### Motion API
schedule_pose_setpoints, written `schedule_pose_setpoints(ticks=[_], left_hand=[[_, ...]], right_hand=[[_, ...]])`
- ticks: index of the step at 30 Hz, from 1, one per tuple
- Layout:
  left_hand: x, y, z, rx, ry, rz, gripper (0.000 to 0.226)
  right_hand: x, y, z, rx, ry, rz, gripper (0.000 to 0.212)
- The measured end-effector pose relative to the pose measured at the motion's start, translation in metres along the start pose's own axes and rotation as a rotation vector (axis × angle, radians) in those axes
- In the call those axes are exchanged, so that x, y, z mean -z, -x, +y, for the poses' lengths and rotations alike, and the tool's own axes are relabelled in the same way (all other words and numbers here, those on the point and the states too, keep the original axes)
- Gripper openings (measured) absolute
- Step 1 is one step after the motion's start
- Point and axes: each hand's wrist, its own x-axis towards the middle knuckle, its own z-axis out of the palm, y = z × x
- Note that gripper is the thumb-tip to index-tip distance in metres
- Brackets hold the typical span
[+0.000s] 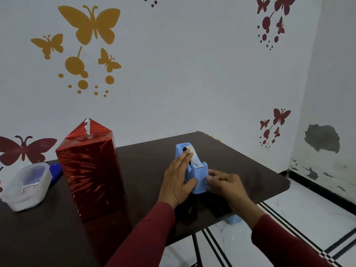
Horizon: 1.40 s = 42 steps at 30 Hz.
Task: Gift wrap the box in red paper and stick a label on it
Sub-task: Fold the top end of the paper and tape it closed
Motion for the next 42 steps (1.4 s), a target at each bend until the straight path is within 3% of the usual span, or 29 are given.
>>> schedule_pose_setpoints(ticks=[3, 8, 11, 14, 17, 22, 25, 28, 31, 34, 38, 42], left_hand=[[0.000, 0.003, 0.001, -0.061, 0.011, 0.063, 0.078], [0.004, 0.009, 0.021, -0.254, -0.024, 0.319, 0.045], [0.013, 0.006, 0.045, -0.299, -0.200, 0.237, 0.031], [0.022, -0.004, 0.059, -0.262, -0.373, 0.030, 0.024], [0.027, -0.011, 0.061, -0.212, -0.380, -0.070, 0.016], [0.035, -0.010, 0.067, -0.265, -0.368, 0.039, 0.011], [0.047, -0.010, 0.077, -0.133, -0.169, 0.123, 0.007], [0.067, -0.018, 0.079, 0.026, -0.010, 0.093, 0.022], [0.089, -0.024, 0.080, 0.091, 0.036, 0.038, 0.014], [0.110, -0.024, 0.085, 0.080, 0.017, 0.035, 0.008], [0.140, -0.021, 0.084, 0.105, -0.031, 0.056, 0.006], [0.172, -0.012, 0.083, 0.107, -0.118, 0.151, 0.011]], right_hand=[[0.003, 0.007, -0.001, 0.012, -0.293, 0.066, 0.039], [0.000, 0.010, -0.001, 0.086, -0.263, 0.100, 0.057], [0.002, 0.011, 0.000, 0.109, -0.266, 0.087, 0.060], [0.002, 0.011, 0.001, 0.128, -0.247, 0.083, 0.059], [0.002, 0.009, 0.005, 0.126, -0.230, 0.089, 0.055], [0.003, 0.004, -0.001, -0.051, -0.377, 0.085, 0.041], [0.009, 0.005, -0.005, -0.108, -0.511, 0.162, 0.024], [0.010, 0.012, -0.016, 0.113, -0.269, 0.198, 0.026], [0.004, 0.014, -0.040, 0.372, -0.077, 0.085, 0.037], [-0.012, 0.013, -0.065, 0.500, 0.161, -0.021, 0.035], [-0.036, 0.013, -0.087, 0.580, 0.255, -0.033, 0.025], [-0.059, 0.022, -0.110, 0.441, 0.188, -0.115, 0.017]])
